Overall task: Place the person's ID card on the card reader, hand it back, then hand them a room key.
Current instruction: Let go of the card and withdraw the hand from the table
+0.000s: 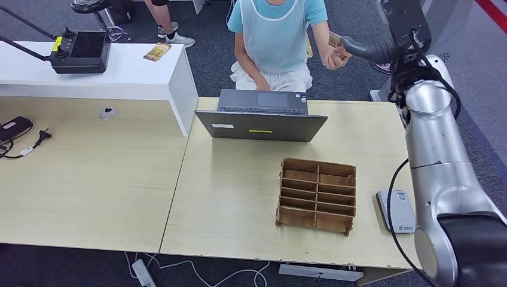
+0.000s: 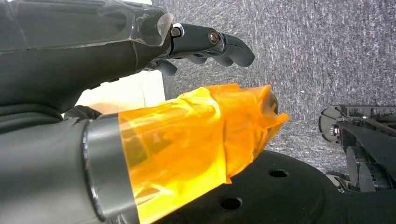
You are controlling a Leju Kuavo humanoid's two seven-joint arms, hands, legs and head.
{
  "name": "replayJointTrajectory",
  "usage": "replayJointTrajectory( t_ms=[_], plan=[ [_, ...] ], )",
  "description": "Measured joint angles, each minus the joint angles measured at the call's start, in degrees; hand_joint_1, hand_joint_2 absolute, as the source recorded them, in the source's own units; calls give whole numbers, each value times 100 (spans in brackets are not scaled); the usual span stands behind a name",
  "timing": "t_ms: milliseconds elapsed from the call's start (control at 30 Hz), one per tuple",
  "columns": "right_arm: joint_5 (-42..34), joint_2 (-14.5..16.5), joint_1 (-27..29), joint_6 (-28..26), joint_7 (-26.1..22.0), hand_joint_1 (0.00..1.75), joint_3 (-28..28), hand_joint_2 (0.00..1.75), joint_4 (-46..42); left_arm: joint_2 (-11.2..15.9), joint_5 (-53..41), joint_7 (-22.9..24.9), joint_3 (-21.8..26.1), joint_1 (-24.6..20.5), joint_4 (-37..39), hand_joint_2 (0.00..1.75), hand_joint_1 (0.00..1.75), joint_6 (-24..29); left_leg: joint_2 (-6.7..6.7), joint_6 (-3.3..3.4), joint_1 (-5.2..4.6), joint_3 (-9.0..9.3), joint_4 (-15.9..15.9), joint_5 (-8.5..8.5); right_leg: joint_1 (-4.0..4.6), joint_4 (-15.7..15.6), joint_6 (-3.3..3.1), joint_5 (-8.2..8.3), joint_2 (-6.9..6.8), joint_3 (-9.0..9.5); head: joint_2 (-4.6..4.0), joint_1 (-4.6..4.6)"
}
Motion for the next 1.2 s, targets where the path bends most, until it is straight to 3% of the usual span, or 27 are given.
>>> replayJointTrajectory(
  t_ms=[67,200,400,900,1200],
  plan=[
    [-79,-3,20,18,12,0,-21,175,-24,0,3,1,3,0,0,0,0,3,0,0,0,0,0,0,0,0,0,0,0,0,0,0],
    [-1662,-235,677,194,228,0,-269,175,-737,-6,39,74,72,2,0,0,0,86,0,0,0,1,0,0,0,-2,0,0,0,0,0,0],
    [-2592,-487,1932,223,-213,0,-415,175,-1948,-20,88,40,105,15,0,0,0,134,-5,5,1,0,0,-6,1,-3,2,-4,-8,2,0,0],
    [-2243,-463,5526,238,-1634,0,-624,175,-4749,-149,328,-66,265,67,-4,0,0,293,-2,11,0,-4,-3,-20,0,-5,11,-16,-7,3,0,-1],
    [-2200,-225,6367,217,-1781,0,-592,175,-5279,-182,333,-76,325,67,-15,0,0,317,0,14,0,-1,-2,-22,0,-5,11,-16,-5,4,0,0]
  ],
)
